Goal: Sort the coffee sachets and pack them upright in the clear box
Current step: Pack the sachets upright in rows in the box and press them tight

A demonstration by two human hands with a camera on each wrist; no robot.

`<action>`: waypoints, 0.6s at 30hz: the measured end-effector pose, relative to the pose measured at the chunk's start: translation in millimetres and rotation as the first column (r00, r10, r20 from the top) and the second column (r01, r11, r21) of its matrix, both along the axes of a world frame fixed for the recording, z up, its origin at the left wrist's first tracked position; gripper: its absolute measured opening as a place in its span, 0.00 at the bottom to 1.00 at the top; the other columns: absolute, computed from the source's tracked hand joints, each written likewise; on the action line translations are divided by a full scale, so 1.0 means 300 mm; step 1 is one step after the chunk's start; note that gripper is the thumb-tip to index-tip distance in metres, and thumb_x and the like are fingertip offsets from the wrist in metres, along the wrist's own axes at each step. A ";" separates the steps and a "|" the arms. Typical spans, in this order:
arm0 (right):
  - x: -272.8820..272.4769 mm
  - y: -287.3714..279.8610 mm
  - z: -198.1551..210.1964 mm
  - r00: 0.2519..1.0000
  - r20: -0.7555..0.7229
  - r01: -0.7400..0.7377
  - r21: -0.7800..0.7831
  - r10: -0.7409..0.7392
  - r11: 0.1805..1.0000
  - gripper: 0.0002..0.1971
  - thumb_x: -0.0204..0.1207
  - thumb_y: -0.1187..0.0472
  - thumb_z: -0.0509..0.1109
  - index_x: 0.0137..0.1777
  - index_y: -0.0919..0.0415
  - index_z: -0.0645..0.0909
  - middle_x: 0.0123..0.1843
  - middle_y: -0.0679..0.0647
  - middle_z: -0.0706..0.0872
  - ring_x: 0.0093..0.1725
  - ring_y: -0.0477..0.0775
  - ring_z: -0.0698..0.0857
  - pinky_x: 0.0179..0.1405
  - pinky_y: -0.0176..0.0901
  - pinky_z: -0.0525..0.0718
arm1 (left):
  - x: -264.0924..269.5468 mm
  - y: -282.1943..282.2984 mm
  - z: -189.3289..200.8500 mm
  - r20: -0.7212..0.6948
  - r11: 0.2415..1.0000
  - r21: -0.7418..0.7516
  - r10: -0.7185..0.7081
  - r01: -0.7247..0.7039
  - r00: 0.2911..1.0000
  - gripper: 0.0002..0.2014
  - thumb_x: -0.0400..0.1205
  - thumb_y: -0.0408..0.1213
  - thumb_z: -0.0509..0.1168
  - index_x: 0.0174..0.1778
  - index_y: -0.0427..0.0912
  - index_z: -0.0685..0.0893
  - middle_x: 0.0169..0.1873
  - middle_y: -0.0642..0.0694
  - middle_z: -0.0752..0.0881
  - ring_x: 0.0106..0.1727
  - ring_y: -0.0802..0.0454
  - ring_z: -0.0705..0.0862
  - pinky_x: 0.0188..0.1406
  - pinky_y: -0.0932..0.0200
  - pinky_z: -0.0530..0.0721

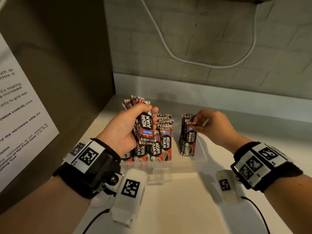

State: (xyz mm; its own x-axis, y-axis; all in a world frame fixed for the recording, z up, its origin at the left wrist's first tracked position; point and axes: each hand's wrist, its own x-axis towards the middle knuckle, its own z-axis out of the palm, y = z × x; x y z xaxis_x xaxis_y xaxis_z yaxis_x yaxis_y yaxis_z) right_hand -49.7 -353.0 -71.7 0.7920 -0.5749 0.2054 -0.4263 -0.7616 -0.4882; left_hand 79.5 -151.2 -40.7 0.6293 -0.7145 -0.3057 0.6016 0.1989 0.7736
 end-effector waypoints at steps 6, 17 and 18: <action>0.004 0.008 -0.006 0.999 -0.003 0.032 -0.019 -0.032 0.999 0.09 0.69 0.66 0.78 0.44 0.57 0.82 0.36 0.48 0.83 0.34 0.46 0.77 0.31 0.28 0.70 | 0.012 0.008 -0.004 -0.014 1.000 -0.020 -0.015 0.015 1.000 0.05 0.80 0.29 0.65 0.42 0.35 0.86 0.40 0.43 0.90 0.30 0.54 0.84 0.30 0.60 0.84; 0.002 0.041 0.030 0.994 0.034 0.105 -0.008 -0.105 0.994 0.10 0.71 0.60 0.76 0.51 0.57 0.80 0.38 0.50 0.83 0.33 0.44 0.76 0.27 0.36 0.69 | 0.007 0.004 -0.014 0.012 0.999 0.030 -0.034 0.033 0.999 0.04 0.81 0.28 0.64 0.47 0.35 0.85 0.36 0.39 0.89 0.35 0.49 0.90 0.29 0.57 0.88; 0.005 0.053 0.043 0.989 0.091 0.115 0.016 -0.116 0.993 0.10 0.72 0.60 0.76 0.51 0.56 0.80 0.38 0.49 0.82 0.31 0.42 0.75 0.27 0.36 0.69 | 0.005 0.003 -0.016 0.027 0.998 0.039 -0.040 0.039 0.999 0.05 0.80 0.28 0.65 0.50 0.35 0.85 0.37 0.38 0.90 0.37 0.48 0.91 0.30 0.54 0.88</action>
